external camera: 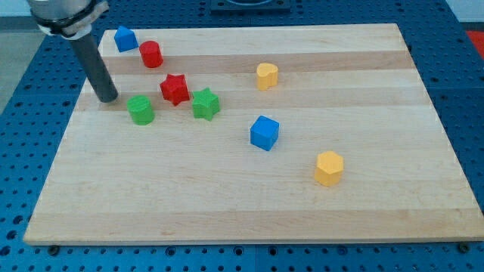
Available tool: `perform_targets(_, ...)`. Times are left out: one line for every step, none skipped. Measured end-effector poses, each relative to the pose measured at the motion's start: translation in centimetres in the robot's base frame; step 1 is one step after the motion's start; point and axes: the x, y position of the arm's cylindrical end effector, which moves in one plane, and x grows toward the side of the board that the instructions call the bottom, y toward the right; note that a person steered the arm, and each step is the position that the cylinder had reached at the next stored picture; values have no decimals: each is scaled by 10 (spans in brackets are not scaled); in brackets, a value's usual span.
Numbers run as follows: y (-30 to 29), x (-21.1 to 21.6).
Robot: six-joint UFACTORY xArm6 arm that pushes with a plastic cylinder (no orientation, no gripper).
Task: Place green circle at the bottom right side of the board
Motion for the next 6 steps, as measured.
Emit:
perform_targets(26,33)
perform_targets(67,72)
perform_targets(61,75)
perform_targets(19,63)
perform_targets(9,37)
perform_targets(15,14)
